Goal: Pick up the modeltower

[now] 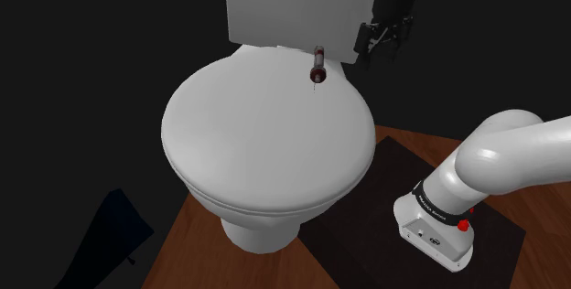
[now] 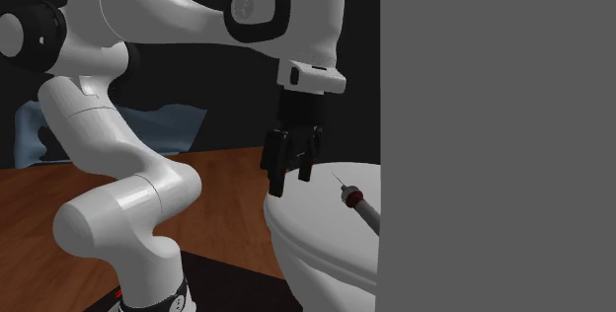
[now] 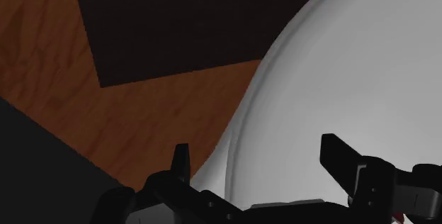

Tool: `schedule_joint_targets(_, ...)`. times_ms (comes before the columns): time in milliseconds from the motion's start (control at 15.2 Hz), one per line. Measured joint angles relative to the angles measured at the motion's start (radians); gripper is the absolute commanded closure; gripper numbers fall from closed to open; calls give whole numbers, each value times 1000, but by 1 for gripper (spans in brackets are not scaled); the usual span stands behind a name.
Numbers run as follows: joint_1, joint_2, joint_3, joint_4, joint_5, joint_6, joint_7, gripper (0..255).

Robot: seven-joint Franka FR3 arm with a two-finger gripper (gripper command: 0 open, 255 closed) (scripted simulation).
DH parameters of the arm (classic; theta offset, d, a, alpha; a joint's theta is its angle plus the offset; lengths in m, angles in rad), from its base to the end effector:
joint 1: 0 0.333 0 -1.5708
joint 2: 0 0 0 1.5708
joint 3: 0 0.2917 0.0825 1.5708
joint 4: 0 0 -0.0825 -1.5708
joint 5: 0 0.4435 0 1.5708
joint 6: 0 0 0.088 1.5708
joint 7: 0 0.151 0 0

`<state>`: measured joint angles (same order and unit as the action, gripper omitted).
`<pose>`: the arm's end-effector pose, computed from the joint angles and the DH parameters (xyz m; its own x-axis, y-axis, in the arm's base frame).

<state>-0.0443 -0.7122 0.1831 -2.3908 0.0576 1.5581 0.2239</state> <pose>0.3879 0.0631 0.4764 0.9835 -0.1432 -0.1107 -0.1337 -0.9870 0.0888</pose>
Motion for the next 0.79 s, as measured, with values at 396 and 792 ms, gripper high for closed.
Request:
schedule_joint_targets(396,-51,121,109,76,137,119,325,0)
schedule_joint_targets(792,-90,224,179,129,194,234,537,0)
